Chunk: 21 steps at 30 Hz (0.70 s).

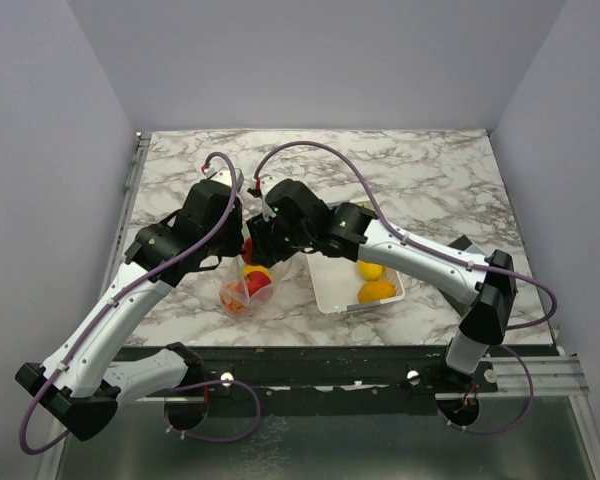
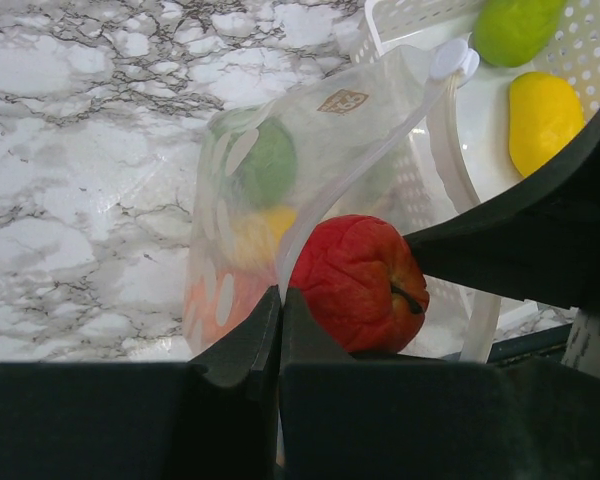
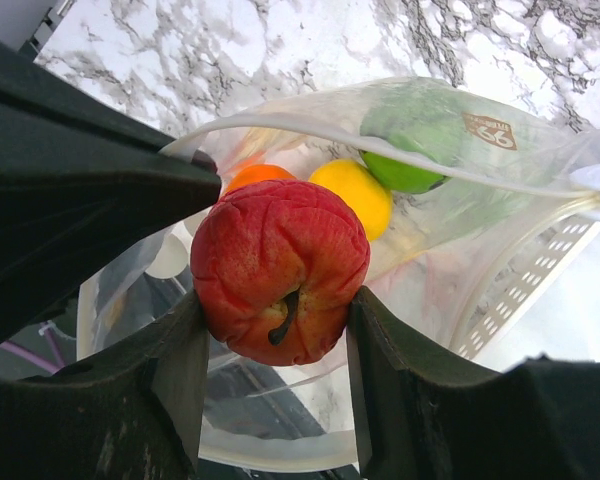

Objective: Place the food in the zip-top bag and seal the zipper
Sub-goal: Place the fake fruit in the zipper food storage bag.

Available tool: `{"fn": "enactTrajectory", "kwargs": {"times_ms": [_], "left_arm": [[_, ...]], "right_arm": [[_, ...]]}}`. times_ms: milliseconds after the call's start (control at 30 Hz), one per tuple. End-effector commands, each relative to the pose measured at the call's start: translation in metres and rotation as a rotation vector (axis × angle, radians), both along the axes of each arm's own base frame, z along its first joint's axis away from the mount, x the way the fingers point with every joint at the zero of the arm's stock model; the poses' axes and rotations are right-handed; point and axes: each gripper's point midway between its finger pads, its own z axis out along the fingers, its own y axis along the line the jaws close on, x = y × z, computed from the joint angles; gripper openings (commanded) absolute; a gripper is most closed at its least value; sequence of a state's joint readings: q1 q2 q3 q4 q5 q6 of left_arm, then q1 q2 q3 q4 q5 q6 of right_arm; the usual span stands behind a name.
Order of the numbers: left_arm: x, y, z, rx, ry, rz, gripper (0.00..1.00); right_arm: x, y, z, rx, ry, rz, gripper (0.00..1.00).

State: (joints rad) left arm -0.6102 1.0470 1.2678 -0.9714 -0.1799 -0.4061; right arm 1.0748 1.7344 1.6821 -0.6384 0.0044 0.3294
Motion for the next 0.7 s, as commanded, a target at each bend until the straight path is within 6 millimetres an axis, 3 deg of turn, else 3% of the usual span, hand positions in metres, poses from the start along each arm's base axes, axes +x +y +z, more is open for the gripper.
{"fn": "enactTrajectory", "kwargs": {"times_ms": [0,433,533,667], "left_arm": [[0.002,0.001,0.006,-0.005,-0.021,0.006,0.00],[0.001,0.002,0.004,-0.001,-0.021,0.007,0.00],[0.002,0.002,0.004,0.000,-0.023,0.007,0.00],[0.002,0.002,0.004,0.001,-0.022,0.008,0.00]], "right_arm": [[0.005,0.010,-0.010,0.001,0.012,-0.056,0.31],[0.003,0.022,-0.018,0.030,0.053,-0.057,0.82],[0.003,0.019,-0.014,0.036,0.046,-0.061,0.88],[0.003,0.015,-0.006,0.045,0.031,-0.071,0.89]]}}
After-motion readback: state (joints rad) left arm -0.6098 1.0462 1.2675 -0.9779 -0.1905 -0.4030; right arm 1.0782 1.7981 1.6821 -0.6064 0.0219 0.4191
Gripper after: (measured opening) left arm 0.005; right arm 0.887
